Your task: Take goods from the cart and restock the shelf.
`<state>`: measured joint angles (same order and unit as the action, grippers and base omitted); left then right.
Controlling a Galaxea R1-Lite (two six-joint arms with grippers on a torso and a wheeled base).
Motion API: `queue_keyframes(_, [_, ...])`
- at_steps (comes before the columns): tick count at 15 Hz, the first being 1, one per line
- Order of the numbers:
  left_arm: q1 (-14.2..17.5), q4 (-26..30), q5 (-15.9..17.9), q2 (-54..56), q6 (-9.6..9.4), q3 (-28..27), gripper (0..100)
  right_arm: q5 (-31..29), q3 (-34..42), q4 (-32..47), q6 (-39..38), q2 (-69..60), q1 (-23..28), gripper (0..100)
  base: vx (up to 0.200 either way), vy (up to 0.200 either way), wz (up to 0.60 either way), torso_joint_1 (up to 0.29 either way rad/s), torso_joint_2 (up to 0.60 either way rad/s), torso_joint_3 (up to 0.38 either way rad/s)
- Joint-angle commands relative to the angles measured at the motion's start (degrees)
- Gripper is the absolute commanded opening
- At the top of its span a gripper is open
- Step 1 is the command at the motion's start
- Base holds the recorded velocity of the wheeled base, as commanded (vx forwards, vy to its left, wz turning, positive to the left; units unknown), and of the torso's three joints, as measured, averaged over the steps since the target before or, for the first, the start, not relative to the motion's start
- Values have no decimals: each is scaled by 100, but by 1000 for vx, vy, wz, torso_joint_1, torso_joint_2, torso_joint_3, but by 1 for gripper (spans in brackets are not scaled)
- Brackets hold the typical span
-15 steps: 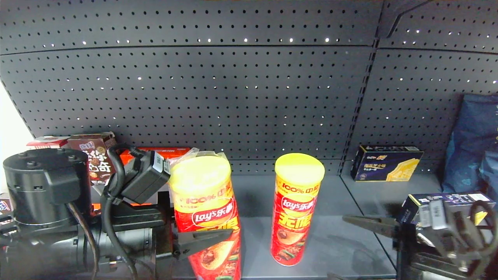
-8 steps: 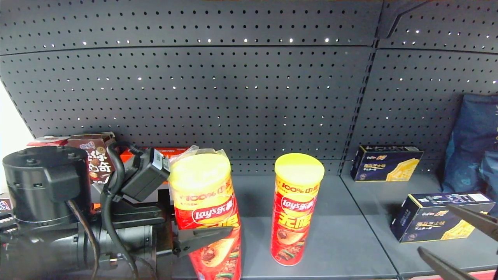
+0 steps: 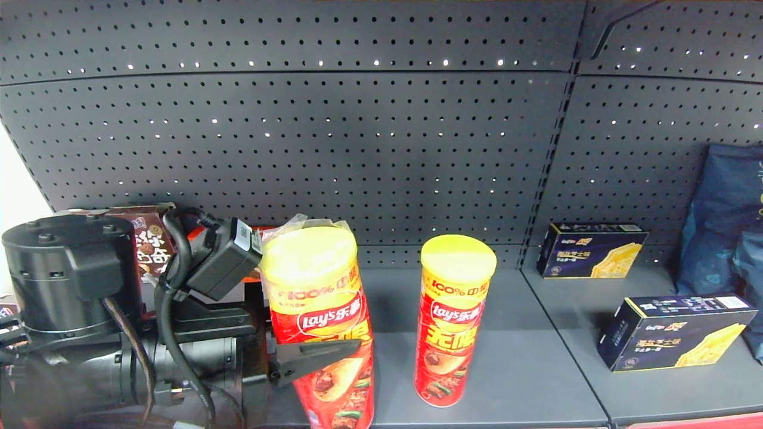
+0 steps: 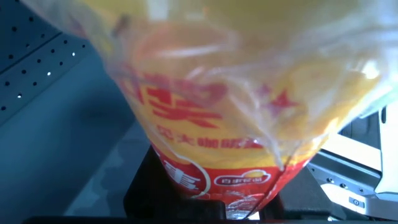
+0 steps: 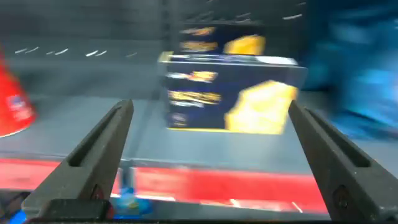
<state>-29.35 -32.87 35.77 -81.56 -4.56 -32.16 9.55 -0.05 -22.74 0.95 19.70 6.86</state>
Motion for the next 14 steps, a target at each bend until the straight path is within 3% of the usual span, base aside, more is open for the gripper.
queue_keyframes(1, [0, -1, 0, -10, -1, -27, 0, -1913, 5, 1790, 116, -1434, 553, 100, 0, 0, 0, 0, 0, 0])
queue_keyframes(2, [9, 8, 0, -10, -1, -71, 0, -2405, -48, 2071, 107, -1434, 553, 100, 0, 0, 0, 0, 0, 0])
queue_keyframes(3, [26, 8, -8, -1, -1, -106, 0, -2457, 5, 1948, 107, -1443, 553, 100, 0, 0, 0, 0, 0, 0])
queue_keyframes(4, [26, 17, -8, 8, -1, -133, 0, -2317, 5, 1904, 133, -1434, 553, 100, 0, 0, 0, 0, 0, 0])
queue_keyframes(5, [26, 17, 9, 8, -1, -159, 0, -1473, 5, 1904, 133, -1434, 553, 100, 0, 0, 0, 0, 0, 0])
queue_keyframes(6, [26, -1, 18, -1, -10, -159, 0, -1086, 5, 1904, 151, -1434, 553, 100, 0, 0, 0, 0, 0, 0])
queue_keyframes(11, [26, -1, 36, -89, -1, -168, 0, -805, 5, 2282, 46, -1434, 553, 100, 0, 0, 0, 0, 0, 0])
queue_keyframes(14, [44, 17, 36, -159, -1, -493, 0, -814, 5, 2282, -51, -1434, 553, 100, 0, 0, 0, 0, 0, 0])
